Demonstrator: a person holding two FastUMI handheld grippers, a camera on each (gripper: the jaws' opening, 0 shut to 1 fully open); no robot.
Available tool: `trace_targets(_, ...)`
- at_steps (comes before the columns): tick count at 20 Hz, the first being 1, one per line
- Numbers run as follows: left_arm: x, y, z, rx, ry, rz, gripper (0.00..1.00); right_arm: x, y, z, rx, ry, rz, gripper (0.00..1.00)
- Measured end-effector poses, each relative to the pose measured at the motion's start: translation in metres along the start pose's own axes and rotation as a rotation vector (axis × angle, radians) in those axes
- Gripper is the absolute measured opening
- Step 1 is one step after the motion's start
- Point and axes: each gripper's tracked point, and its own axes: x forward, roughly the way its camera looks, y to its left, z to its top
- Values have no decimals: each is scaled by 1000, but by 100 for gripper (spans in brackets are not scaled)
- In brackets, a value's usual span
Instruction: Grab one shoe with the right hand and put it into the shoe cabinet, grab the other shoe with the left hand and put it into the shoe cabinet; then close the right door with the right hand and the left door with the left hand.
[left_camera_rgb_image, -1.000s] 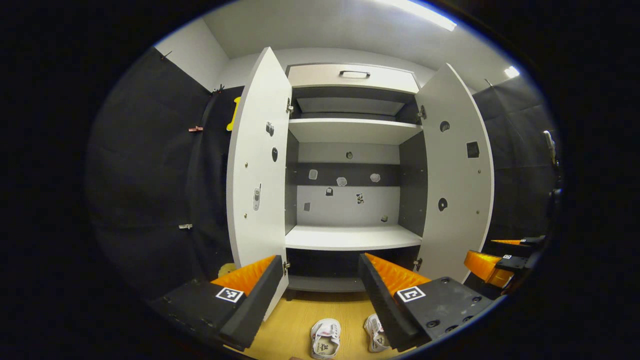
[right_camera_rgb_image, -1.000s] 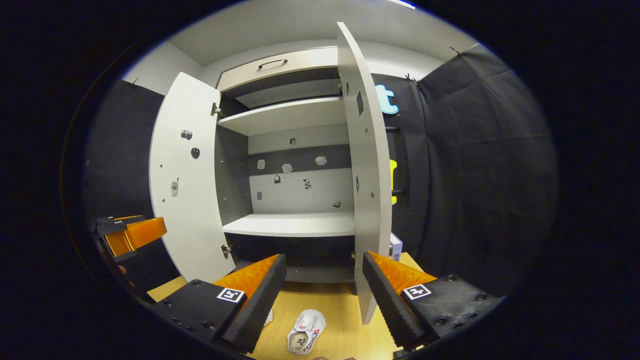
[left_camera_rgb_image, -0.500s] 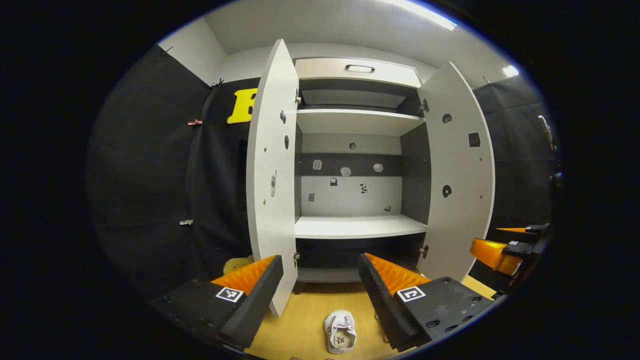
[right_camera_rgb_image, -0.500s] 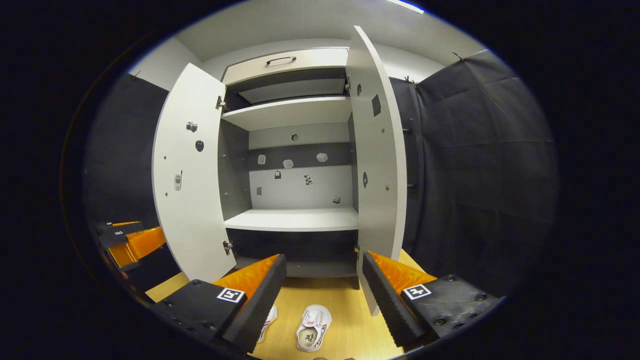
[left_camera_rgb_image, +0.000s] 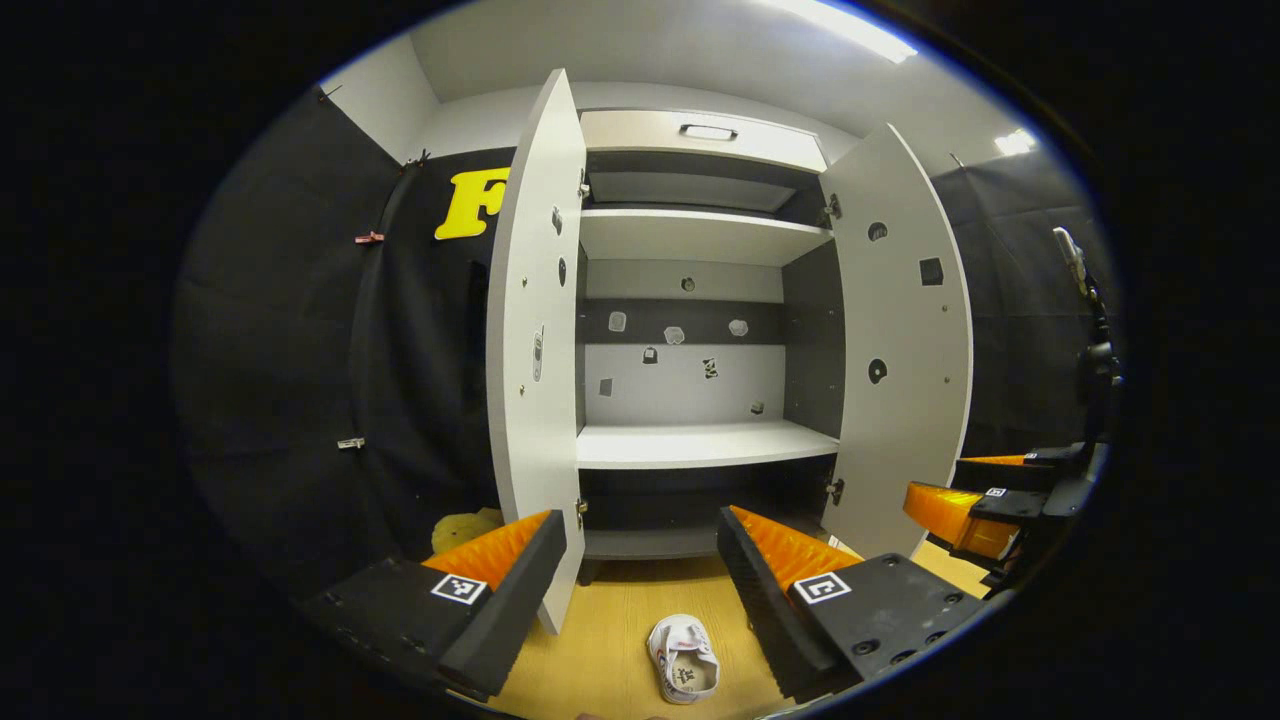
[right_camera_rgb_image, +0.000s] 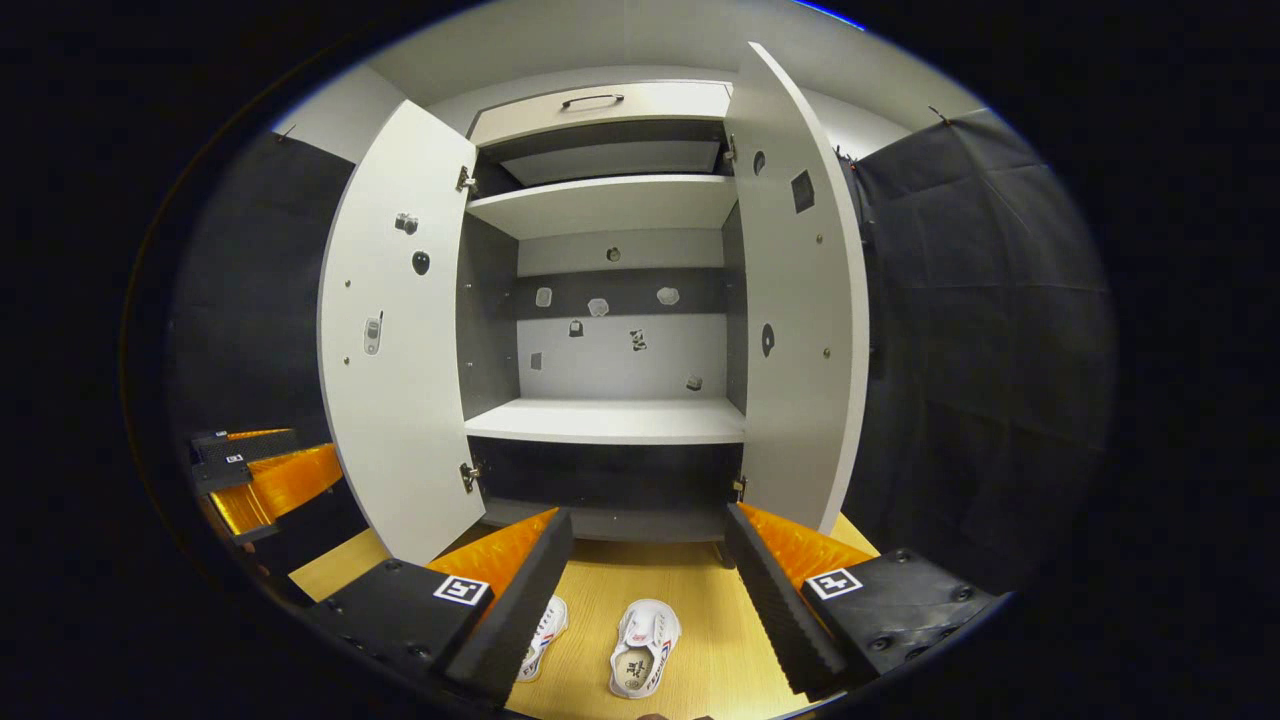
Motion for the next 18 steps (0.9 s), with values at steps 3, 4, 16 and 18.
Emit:
trace_targets(3, 1, 4, -9, -6, 9, -20, 95, 9, 10, -19, 6, 57, 11, 99)
trace_targets(4, 1, 6, -13, -9, 13, -25, 95, 12, 13, -28, 4, 77, 14, 99)
trace_targets(16, 10, 20, -72, -17, 135, -90, 95, 49, 55, -168, 5, 388, 48, 99)
trace_targets(18, 14, 21, -82, -15, 160, -94, 95, 55, 58, -189, 19, 450, 49, 99)
